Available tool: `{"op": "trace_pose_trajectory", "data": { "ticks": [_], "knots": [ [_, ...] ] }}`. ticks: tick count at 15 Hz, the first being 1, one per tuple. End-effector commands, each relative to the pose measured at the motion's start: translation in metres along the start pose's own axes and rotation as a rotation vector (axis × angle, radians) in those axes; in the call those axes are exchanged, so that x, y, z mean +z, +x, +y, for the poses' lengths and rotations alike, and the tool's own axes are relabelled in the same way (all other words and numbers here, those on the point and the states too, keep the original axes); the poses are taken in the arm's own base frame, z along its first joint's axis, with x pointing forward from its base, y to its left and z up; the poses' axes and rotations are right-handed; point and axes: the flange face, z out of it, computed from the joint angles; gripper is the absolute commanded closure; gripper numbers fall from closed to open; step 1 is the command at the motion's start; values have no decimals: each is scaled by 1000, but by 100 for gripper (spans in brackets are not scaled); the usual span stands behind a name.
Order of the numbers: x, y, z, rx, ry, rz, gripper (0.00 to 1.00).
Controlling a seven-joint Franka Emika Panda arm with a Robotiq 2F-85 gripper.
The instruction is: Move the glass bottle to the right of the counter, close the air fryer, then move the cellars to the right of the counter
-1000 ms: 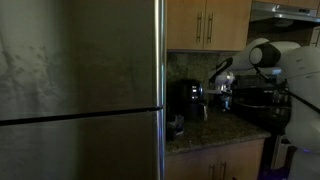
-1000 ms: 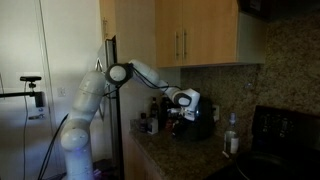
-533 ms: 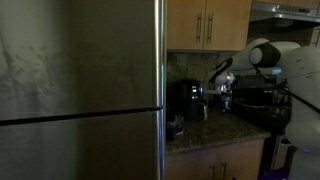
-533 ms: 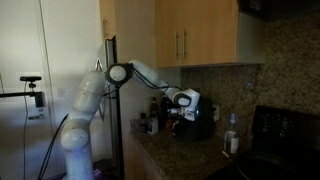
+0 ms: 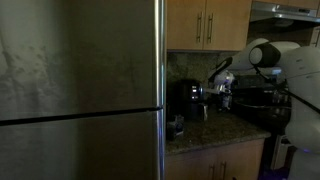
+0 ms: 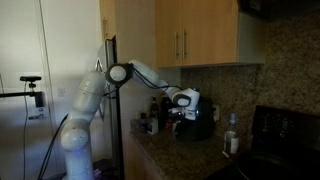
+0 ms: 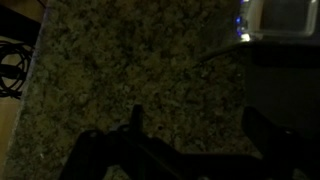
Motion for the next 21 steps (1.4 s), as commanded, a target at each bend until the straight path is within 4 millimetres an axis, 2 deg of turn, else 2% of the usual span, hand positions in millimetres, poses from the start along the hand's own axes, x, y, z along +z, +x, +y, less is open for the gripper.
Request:
{"op": "trace_pose_trajectory", "data": {
  "ticks": [1, 4, 11, 12, 14, 18, 21],
  "knots": [
    [4, -3, 0, -63, 27, -51, 0],
    [5, -1, -1, -109, 51, -58, 0],
    [2, 0, 1, -81, 20, -37, 0],
    [10, -9, -3, -102, -6, -3, 0],
    [24, -42, -20, -128, 52, 37, 0],
    [30, -100, -55, -125, 217, 67, 0],
    [36, -106, -54, -122, 251, 132, 0]
  ]
}}
